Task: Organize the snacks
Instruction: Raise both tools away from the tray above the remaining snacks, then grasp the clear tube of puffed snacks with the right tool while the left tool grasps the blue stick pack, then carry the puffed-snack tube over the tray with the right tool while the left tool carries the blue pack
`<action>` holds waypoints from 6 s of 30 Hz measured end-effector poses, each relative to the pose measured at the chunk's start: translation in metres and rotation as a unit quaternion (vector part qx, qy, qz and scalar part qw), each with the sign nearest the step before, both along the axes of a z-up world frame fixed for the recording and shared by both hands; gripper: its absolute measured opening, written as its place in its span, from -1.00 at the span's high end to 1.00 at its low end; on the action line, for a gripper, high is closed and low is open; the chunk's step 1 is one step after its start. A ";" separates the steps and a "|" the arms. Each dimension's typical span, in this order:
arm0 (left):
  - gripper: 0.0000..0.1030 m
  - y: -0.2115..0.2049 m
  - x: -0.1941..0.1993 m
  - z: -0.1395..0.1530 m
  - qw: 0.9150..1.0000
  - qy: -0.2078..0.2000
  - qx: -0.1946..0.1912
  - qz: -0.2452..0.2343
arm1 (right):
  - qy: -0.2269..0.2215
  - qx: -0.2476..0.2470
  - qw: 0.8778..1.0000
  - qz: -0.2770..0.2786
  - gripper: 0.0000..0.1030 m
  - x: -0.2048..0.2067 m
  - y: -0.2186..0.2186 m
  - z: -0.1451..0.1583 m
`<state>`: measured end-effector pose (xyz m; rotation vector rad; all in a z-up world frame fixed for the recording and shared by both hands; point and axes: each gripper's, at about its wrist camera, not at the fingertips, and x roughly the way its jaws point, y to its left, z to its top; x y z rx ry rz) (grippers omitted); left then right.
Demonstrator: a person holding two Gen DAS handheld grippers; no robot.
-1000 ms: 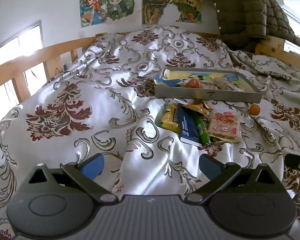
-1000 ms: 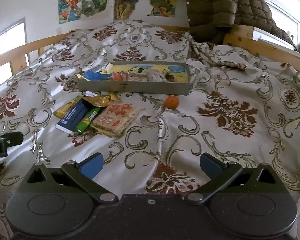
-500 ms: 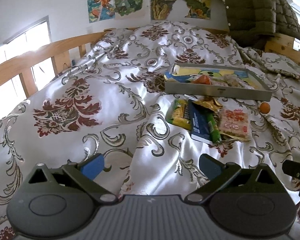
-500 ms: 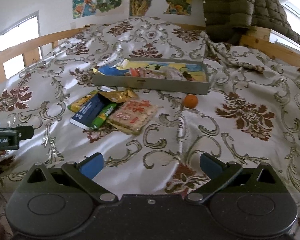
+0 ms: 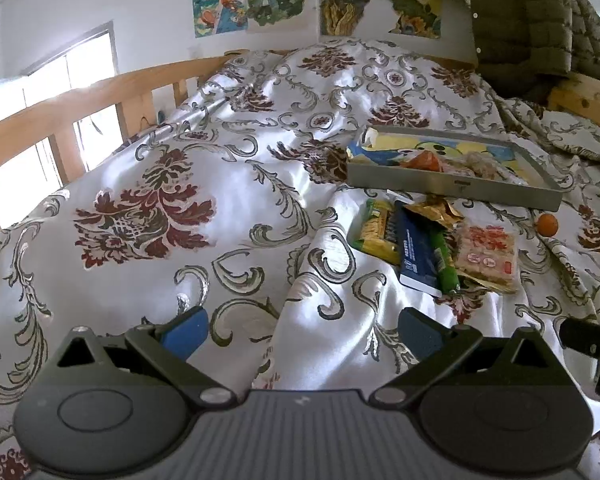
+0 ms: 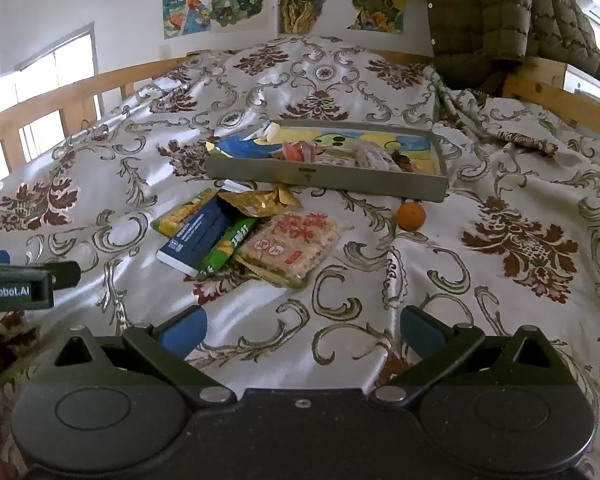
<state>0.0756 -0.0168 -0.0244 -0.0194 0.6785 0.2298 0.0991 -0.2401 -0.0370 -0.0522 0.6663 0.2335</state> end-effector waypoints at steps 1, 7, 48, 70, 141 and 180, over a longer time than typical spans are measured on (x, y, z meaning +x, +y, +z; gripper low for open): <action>-1.00 0.000 0.000 0.000 1.000 0.001 0.000 0.001 | 0.001 0.002 1.000 0.000 -0.99 0.002 0.000 0.000; -1.00 0.001 0.010 -0.002 1.000 0.009 -0.003 0.005 | 0.006 0.008 1.000 0.015 -0.99 0.011 0.002 -0.002; -0.82 -0.010 0.164 -0.017 0.982 0.012 -0.054 -0.183 | 0.082 0.057 0.994 0.042 -0.82 0.154 0.020 -0.055; 0.13 0.008 0.194 -0.038 0.956 0.094 -0.185 -0.207 | 0.074 0.249 0.963 0.077 0.23 0.151 -0.025 -0.033; 0.86 0.026 0.072 -0.011 0.890 0.197 -0.380 -0.157 | 0.082 0.185 0.979 0.015 0.61 0.031 -0.034 0.003; 0.85 0.025 0.347 0.017 0.942 0.051 -0.295 -0.152 | -0.001 0.151 0.988 0.039 0.61 0.308 -0.003 0.042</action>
